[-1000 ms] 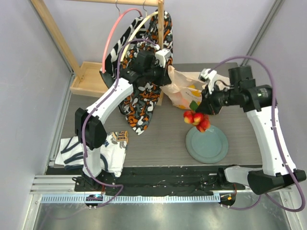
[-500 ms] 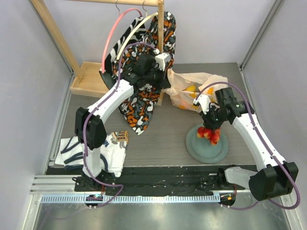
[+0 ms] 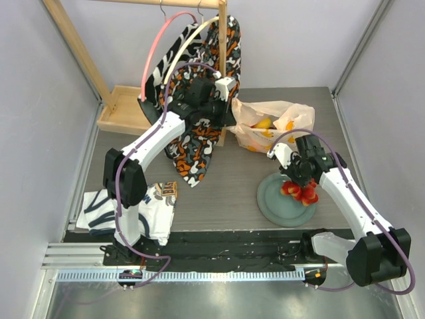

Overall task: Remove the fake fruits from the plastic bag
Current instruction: Place the fake fruit on the plate.

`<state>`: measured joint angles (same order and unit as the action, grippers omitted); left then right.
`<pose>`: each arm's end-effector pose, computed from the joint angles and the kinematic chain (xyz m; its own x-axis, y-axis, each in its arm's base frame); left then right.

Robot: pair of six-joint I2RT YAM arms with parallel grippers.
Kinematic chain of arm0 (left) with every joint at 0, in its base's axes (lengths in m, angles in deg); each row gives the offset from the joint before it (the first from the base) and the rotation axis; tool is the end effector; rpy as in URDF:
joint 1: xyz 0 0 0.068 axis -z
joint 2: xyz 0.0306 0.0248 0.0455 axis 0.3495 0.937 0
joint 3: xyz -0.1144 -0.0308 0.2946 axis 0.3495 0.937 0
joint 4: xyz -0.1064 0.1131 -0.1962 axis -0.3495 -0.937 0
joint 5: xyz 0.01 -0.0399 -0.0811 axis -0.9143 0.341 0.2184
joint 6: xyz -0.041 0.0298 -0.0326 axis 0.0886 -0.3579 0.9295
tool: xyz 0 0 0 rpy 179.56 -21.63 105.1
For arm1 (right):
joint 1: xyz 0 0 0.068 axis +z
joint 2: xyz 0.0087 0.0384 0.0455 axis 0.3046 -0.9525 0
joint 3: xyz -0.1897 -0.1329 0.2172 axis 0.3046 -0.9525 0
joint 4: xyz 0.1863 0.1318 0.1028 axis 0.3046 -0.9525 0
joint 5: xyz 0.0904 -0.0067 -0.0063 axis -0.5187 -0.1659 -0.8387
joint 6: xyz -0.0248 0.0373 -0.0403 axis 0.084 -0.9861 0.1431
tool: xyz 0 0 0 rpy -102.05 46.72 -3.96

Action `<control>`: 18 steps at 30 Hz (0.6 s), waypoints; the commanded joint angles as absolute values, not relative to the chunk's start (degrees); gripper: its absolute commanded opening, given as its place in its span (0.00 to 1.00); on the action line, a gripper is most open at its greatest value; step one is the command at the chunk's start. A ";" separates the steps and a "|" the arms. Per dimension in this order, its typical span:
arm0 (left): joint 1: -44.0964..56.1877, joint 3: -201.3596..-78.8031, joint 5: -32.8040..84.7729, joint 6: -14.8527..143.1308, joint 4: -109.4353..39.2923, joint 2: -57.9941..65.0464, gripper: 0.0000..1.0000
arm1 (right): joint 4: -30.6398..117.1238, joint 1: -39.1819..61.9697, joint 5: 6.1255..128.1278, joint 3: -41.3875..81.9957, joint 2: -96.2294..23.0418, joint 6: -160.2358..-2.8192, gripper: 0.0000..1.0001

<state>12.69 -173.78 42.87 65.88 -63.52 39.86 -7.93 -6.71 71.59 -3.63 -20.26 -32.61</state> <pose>0.3827 -0.2726 0.3762 -0.6178 0.1543 -0.7711 0.6717 0.6134 -0.4155 0.1750 0.0367 0.2925 -0.5155 -0.7824 -0.3494 -0.7544 0.6078 -0.2480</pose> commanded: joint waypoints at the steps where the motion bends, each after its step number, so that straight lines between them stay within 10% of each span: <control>1: 12.86 -173.64 44.88 66.80 -60.64 36.93 0.00 | -6.88 -7.01 71.60 -5.31 -16.25 -26.74 0.01; 11: 12.86 -173.82 45.32 66.89 -60.64 37.28 0.00 | -16.61 -6.83 68.00 -6.90 -14.14 -18.64 0.11; 18: 12.86 -175.75 46.29 66.97 -61.08 38.24 0.00 | -28.49 -6.83 62.05 -0.61 -10.01 -14.86 0.65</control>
